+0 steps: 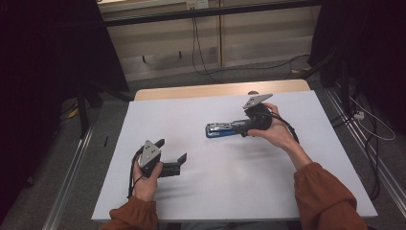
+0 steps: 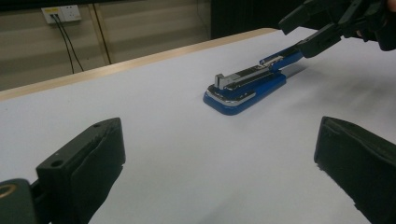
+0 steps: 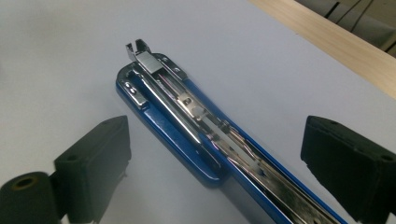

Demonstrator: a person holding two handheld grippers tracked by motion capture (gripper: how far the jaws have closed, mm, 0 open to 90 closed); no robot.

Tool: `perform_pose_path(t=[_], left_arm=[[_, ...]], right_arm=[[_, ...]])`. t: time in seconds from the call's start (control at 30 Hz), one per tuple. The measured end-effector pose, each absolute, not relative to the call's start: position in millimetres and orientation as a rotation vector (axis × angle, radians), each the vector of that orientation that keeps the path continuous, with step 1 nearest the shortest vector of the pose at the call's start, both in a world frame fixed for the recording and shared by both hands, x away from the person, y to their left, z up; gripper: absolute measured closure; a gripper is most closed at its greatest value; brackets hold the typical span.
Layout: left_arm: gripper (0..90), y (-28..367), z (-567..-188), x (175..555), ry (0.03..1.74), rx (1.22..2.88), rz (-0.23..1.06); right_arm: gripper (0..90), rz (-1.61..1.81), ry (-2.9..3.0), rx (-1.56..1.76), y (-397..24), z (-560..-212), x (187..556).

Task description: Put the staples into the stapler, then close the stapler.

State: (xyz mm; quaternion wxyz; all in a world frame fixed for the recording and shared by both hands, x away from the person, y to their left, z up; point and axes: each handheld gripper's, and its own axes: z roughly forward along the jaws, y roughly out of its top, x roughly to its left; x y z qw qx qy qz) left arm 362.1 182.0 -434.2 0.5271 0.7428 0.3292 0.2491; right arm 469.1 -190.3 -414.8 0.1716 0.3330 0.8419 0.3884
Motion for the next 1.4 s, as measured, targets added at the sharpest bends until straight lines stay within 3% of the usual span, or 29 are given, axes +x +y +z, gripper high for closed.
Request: perform_pose_path(t=[0.5,0.83,1.4], left_arm=[[2.5,175,-433,365,0.807,1.820,0.662],[6.0,158,-432,374,0.849,1.841,0.569],[4.0,144,-430,379,0.792,1.834,0.539]], right_arm=[[4.9,1.152,2.181,1.104,-215,-419,442],[4.2,1.186,2.105,1.124,-228,-419,428],[4.2,1.179,2.077,1.151,-240,-424,417]])
